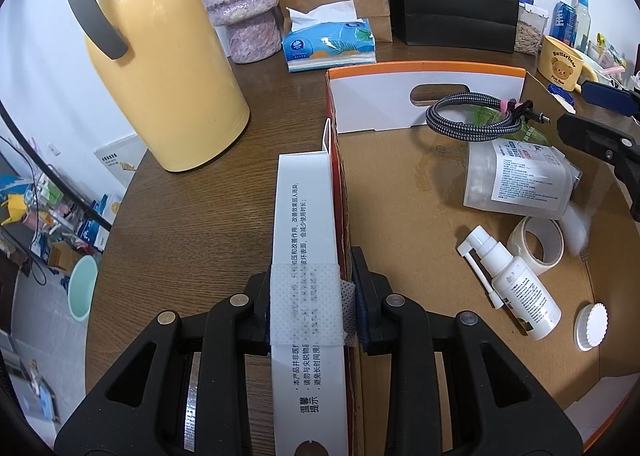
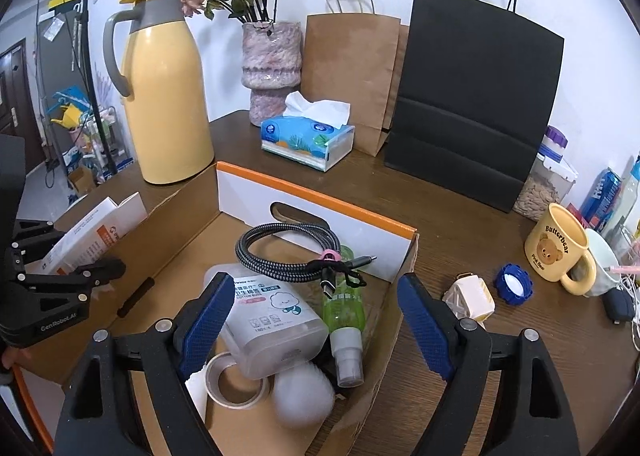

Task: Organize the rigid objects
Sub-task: 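Carry the white lid into the orange box and open the right tool, then move the right tool to the white plug adapter and grasp it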

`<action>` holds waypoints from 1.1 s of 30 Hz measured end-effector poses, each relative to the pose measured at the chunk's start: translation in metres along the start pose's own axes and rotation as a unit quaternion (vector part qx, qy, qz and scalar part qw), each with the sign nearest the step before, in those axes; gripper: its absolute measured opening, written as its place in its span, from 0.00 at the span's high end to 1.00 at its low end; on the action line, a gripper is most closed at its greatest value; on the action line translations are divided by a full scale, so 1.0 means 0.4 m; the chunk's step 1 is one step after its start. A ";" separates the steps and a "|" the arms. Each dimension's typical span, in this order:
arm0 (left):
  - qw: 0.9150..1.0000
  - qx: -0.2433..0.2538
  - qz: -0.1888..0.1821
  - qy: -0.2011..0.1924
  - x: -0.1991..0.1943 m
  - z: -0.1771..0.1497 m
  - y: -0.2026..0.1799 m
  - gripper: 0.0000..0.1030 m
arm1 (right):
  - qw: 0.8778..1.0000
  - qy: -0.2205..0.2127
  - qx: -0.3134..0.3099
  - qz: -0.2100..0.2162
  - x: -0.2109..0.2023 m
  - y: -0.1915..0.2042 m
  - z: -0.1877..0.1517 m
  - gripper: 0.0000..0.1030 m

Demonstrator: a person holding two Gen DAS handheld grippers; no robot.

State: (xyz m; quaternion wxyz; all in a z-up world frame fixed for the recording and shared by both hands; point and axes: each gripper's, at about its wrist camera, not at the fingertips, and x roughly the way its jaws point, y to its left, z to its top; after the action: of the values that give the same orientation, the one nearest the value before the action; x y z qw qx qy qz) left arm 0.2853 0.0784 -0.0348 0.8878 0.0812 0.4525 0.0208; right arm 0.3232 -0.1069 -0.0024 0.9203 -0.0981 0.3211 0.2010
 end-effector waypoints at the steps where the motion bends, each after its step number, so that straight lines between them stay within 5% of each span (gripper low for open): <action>1: 1.000 0.001 0.000 0.000 0.000 0.000 0.001 0.76 | 1.000 0.000 0.000 -0.001 0.000 -0.001 0.001 0.15; 19: 1.000 0.000 0.000 0.000 0.000 -0.003 0.001 0.76 | 1.000 0.001 0.013 -0.015 -0.003 -0.027 -0.002 0.15; 33: 1.000 0.000 0.000 0.000 0.000 -0.003 0.001 0.76 | 0.990 0.001 0.110 -0.089 -0.014 -0.229 -0.035 0.15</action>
State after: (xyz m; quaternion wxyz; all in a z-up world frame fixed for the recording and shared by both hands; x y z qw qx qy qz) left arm 0.2843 0.0788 -0.0356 0.8880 0.0814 0.4521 0.0208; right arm 0.3509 -0.1953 -0.0051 0.9393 -0.0251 0.3325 0.0815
